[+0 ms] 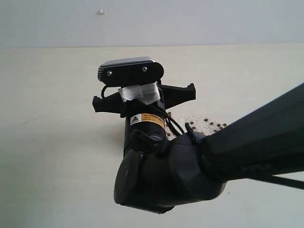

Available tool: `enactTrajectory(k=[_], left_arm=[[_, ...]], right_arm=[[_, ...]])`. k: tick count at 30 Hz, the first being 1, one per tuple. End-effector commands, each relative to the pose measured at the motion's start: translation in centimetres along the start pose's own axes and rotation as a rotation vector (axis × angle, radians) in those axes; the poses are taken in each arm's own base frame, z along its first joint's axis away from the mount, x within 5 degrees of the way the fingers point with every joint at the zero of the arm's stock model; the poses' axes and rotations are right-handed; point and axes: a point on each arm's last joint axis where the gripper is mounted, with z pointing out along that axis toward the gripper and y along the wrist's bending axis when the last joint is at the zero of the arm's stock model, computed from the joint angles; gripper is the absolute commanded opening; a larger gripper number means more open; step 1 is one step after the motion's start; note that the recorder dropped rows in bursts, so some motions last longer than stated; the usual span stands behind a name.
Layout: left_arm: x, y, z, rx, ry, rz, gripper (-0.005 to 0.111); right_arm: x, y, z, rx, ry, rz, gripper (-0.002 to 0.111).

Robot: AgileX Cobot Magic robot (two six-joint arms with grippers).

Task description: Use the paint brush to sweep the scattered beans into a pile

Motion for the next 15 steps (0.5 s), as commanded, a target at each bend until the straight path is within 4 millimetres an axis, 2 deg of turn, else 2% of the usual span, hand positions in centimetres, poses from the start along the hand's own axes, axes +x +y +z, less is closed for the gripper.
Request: enactTrajectory(k=[1,9,15], left_arm=[[0.1,0.0,0.0,0.002,0.004,-0.001,0.0],[0.1,0.0,0.0,0.002,0.004,-0.001,0.0],[0.1,0.0,0.0,0.002,0.004,-0.001,0.0]], right_arm=[[-0.2,-0.4,0.3,0.007,0.026,-0.011,0.0],[-4.3,-0.8,-0.3,-0.064,-0.072,0.208,0.0],[-6.1,-0.8,-0.3,-0.078,-0.107,0.276,0.0]])
